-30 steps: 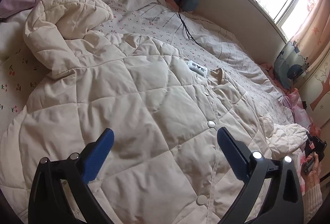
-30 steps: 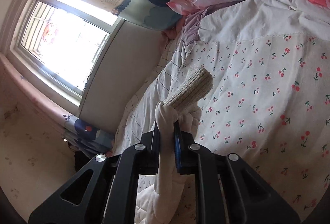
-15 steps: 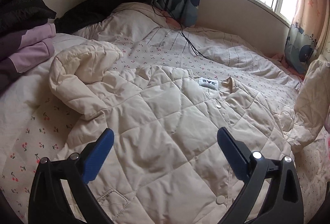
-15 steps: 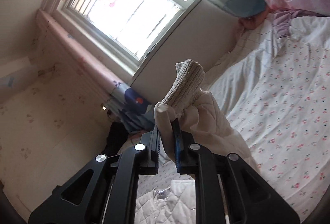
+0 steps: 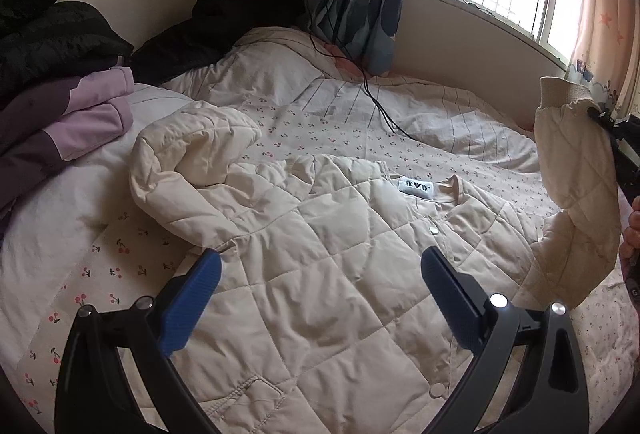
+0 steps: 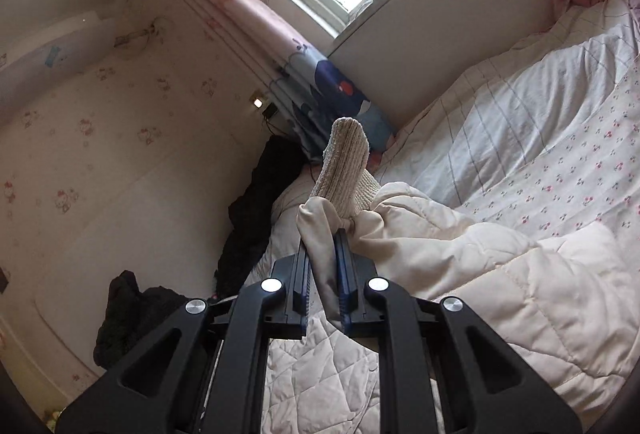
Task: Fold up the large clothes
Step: 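Lift the cuff with the right gripper and lay it across the jacket body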
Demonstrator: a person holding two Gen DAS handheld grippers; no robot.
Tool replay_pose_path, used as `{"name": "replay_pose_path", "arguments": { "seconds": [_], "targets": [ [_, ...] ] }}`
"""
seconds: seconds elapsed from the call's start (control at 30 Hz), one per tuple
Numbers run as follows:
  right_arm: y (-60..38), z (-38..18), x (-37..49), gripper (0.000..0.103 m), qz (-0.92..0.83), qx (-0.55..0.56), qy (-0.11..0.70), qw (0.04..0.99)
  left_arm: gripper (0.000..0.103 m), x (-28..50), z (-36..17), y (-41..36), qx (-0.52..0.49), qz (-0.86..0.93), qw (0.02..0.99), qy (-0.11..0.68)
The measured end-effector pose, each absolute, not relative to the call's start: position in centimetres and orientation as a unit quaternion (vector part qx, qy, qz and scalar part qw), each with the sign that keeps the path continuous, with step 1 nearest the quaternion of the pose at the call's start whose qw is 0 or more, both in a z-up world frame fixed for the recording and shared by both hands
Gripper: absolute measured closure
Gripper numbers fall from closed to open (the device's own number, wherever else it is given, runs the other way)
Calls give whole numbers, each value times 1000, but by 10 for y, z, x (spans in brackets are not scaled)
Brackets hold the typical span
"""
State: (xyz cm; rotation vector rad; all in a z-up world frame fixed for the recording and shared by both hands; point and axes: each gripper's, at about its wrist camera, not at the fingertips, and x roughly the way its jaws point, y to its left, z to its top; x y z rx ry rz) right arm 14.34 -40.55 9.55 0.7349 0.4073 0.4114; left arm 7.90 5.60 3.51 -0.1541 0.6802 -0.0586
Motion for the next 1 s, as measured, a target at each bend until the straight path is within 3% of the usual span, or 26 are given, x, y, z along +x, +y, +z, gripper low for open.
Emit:
{"name": "replay_pose_path", "arguments": {
  "seconds": [0.5,1.0],
  "targets": [
    [-294,44,179,91,263,373,244,856,7,77,40,68,-91,-27,940,329],
    [-190,-29,193,91,305,379,297,822,7,63,45,209,-290,79,909,289]
  ]
}}
